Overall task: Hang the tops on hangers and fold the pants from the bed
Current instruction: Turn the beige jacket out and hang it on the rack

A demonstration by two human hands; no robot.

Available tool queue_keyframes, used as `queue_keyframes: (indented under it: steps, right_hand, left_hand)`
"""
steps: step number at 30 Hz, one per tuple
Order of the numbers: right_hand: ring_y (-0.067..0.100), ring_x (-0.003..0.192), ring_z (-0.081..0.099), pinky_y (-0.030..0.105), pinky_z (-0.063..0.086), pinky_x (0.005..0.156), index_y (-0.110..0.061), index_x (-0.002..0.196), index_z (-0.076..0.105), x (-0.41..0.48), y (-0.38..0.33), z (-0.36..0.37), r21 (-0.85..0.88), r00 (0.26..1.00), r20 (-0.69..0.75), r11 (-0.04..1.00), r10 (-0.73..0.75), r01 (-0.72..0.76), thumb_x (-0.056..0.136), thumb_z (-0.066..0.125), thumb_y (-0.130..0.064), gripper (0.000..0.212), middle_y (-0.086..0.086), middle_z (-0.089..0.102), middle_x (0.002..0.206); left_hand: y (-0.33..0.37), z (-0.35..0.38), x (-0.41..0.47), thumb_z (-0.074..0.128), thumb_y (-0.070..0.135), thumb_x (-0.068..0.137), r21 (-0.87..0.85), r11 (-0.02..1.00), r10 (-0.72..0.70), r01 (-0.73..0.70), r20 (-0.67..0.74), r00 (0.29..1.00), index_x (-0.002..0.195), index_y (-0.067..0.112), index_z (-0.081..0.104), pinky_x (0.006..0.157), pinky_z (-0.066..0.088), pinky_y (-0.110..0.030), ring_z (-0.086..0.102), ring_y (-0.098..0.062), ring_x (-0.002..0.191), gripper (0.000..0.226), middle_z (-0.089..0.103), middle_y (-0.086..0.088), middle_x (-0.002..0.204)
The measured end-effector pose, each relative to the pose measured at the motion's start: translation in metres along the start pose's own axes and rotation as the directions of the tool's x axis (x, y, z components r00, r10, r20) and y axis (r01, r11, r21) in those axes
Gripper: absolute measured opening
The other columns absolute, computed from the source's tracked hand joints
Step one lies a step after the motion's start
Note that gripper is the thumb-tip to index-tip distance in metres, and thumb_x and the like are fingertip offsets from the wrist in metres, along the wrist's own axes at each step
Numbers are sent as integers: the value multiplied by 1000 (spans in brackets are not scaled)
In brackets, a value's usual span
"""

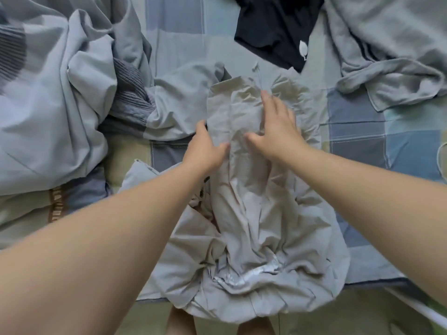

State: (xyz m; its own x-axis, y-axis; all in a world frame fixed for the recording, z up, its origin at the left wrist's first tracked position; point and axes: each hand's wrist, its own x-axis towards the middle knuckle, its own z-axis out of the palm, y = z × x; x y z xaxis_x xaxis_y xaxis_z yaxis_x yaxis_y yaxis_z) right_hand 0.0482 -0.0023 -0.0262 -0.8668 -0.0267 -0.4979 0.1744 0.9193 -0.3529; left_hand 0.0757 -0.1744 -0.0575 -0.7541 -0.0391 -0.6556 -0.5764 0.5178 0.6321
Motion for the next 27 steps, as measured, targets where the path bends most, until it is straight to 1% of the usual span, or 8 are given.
queue_keyframes:
  steps: [4, 8, 10, 13, 15, 20, 22, 27]
  right_hand:
    - [27, 154, 0, 61, 16, 117, -41, 158, -7, 45, -6, -11, -60, 993, 68, 994, -92, 96, 82, 73, -49, 111, -5, -4, 168]
    - [27, 144, 33, 53, 20, 118, -38, 159, 4, 77, -18, -22, -18, 987, 154, 998, -54, 57, 76, 73, -54, 109, 1, 43, 151]
    - [25, 127, 53, 47, 34, 113, -29, 153, 34, 82, -23, -27, 13, 978, 210, 1000, -2, -1, 78, 75, -52, 89, 1, 59, 132]
    - [16, 89, 65, 28, 50, 80, -21, 108, 74, 73, -24, -34, 32, 971, 240, 999, -24, 17, 83, 77, -37, 29, -3, 70, 95]
    - [15, 82, 63, 25, 45, 67, -21, 88, 73, 57, -25, -43, 72, 967, 240, 995, -81, 65, 88, 74, -30, 9, -4, 69, 84]
    - [8, 76, 52, 25, 38, 68, -17, 91, 59, -1, -43, -105, 267, 978, 72, 948, -198, 172, 99, 59, -23, 10, -10, 55, 79]
    - [-3, 65, 48, 16, 38, 61, -14, 93, 55, -32, -59, -155, 327, 976, 1, 922, -218, 206, 102, 55, -22, 11, -10, 51, 78]
    - [0, 59, 42, 18, 36, 60, -13, 88, 54, -119, -123, -320, 391, 917, -185, 830, -354, 399, 102, 55, -13, 14, -11, 51, 69]
  left_hand:
    - [10, -8, 34, 78, 16, 83, -282, 956, -46, 80, 126, 991, 139, 9, 46, 96, 55, -46, 67, -27, 107, 65, 66, -11, 123]
    - [10, -4, 32, 63, 0, 82, -83, 995, 66, -59, 77, 995, 103, 15, 62, 78, 55, -36, 63, -23, 89, 26, 67, -3, 93]
    - [8, -1, 20, 55, -2, 79, 2, 992, 127, -127, 75, 989, 79, 24, 53, 63, 44, -29, 55, -20, 78, 26, 58, 7, 75]
    - [5, -4, 0, 51, -3, 76, 34, 991, 128, -129, 43, 991, 69, 22, 45, 58, 36, -29, 48, -19, 72, 27, 52, 9, 68]
    - [5, -10, -15, 52, -4, 76, 49, 993, 106, -108, 39, 994, 67, 23, 41, 55, 33, -26, 45, -18, 70, 30, 51, 7, 69]
    - [44, -52, -62, 51, -4, 80, 86, 983, 153, -160, 75, 985, 71, 22, 39, 59, 30, -33, 41, -24, 73, 30, 47, -2, 79]
    - [83, -80, -88, 51, -4, 82, 67, 980, 184, -188, 72, 980, 71, 22, 40, 58, 30, -31, 39, -22, 68, 30, 44, 1, 75]
    - [218, -167, -173, 53, -3, 83, 48, 938, 342, -342, 19, 940, 75, 19, 43, 50, 29, -28, 35, -14, 57, 25, 44, 4, 66]
